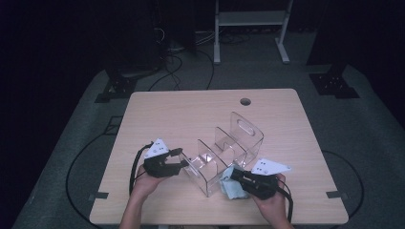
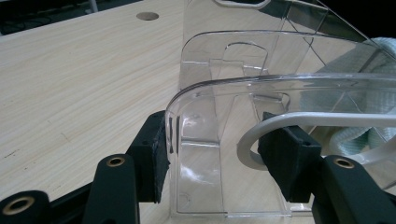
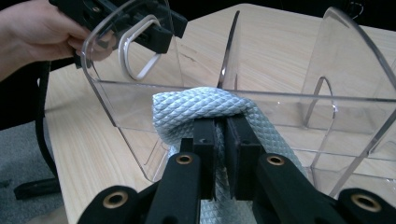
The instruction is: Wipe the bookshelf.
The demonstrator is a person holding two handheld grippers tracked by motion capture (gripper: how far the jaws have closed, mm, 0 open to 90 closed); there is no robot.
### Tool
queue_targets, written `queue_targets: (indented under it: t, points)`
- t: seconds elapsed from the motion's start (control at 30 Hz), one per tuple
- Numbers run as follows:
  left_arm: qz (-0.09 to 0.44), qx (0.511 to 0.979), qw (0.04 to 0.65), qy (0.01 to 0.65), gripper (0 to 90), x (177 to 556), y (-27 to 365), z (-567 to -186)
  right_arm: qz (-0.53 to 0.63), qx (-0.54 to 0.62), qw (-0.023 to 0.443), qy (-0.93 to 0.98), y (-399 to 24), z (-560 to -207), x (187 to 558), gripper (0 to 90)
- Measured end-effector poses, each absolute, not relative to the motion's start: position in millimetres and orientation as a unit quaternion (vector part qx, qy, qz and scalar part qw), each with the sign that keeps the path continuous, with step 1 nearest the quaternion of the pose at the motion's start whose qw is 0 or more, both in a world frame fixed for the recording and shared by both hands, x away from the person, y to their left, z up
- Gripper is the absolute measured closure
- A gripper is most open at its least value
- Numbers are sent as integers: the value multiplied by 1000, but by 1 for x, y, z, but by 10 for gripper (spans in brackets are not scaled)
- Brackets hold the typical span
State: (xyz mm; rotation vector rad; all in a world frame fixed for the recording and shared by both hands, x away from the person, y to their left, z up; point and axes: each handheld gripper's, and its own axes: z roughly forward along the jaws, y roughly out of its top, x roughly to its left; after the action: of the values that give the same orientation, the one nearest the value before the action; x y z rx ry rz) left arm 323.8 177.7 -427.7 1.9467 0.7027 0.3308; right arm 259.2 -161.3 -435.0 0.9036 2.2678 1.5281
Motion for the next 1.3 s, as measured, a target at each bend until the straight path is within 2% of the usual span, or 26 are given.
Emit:
queue_targets:
  t: [0.13, 0.3, 0.43, 0.97, 1.13, 1.3]
  points:
    - [137, 805, 500, 290, 446, 324, 178, -428, 539, 307, 135, 773, -163, -427, 258, 830]
    - [138, 806, 498, 290, 446, 324, 177, -427, 522, 316, 125, 783, -162, -439, 261, 831]
    - [138, 806, 499, 289, 447, 323, 177, -428, 534, 315, 133, 773, -169, -431, 260, 830]
    - [137, 808, 499, 283, 447, 324, 176, -428, 530, 352, 168, 753, -224, -399, 276, 830]
    - [137, 809, 498, 280, 447, 324, 175, -427, 517, 356, 174, 759, -225, -379, 299, 831]
    - [137, 809, 499, 280, 448, 324, 175, -428, 515, 361, 161, 760, -217, -379, 315, 830]
